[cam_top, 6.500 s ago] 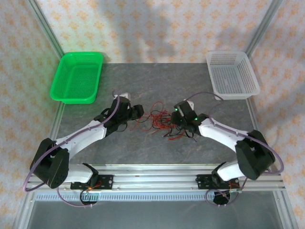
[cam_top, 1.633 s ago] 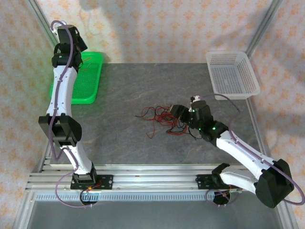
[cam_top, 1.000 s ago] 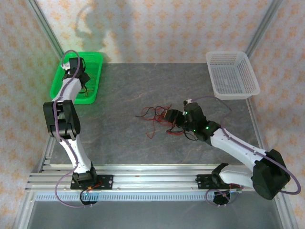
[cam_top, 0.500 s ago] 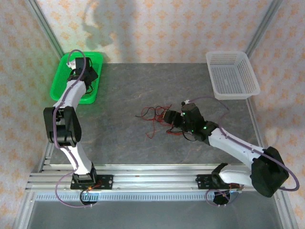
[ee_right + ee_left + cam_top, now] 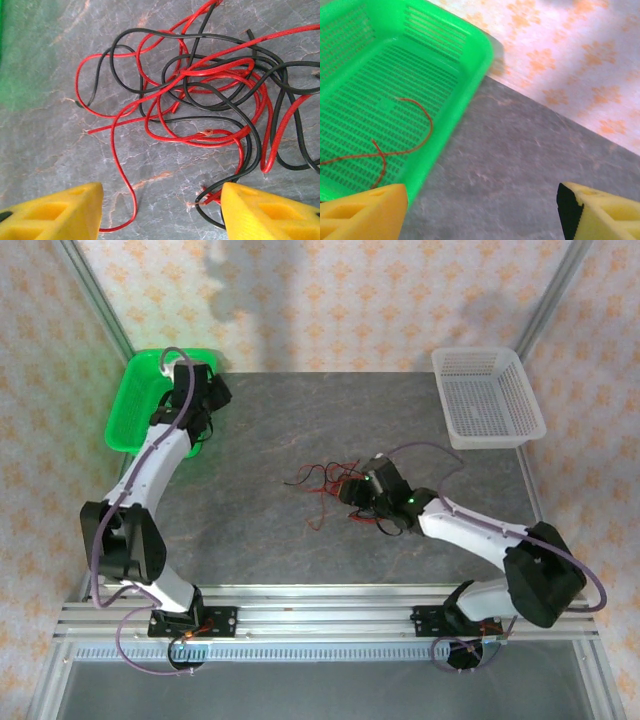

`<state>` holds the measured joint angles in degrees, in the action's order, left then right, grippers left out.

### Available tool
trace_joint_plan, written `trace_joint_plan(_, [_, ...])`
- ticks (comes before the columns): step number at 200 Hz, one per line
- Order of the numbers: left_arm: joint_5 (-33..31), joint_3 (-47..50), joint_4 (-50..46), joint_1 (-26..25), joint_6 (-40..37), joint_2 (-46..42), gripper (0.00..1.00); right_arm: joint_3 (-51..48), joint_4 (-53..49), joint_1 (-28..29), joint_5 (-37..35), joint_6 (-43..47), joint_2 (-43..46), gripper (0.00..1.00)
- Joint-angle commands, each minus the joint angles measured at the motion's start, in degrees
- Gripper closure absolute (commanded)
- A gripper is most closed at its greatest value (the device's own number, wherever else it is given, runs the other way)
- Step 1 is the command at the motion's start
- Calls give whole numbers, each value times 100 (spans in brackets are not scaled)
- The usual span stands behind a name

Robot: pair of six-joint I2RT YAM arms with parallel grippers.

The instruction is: Untangle the cables

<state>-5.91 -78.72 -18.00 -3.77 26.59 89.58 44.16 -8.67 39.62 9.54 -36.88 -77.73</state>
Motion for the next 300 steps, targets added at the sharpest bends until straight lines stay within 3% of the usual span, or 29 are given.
trace_joint_plan(1, [109,356,121,-474,122,-381,20,368,-215,46,-240,203,-234,39])
trace_joint_plan(69, [116,2524,877,-1635,747,-1702,22,1504,221,48,3,-228,-1482,43])
trace_joint_plan(112, [373,3332,1159,-1777,1023,-2189,22,2357,83,46,-104,-198,-2508,47])
trace_joint_plan(181, [607,3582,1211,-1877,1039,-2358,22,3017,-161,46,-283,-76,-3449,57])
trace_joint_plan(202, [653,3631,1254,-1908,1033,-2380,22,3053,-67,46,-338,-14,-3537,68])
trace_joint_plan(227, [696,3660,1305,-1945,1017,-2326,22,3112,-51,47,-309,14,-3532,100])
trace_joint_plan(300, [859,3955,2014,-2557,735,-2366,22,3179,29,47,44,-2,-2441,100])
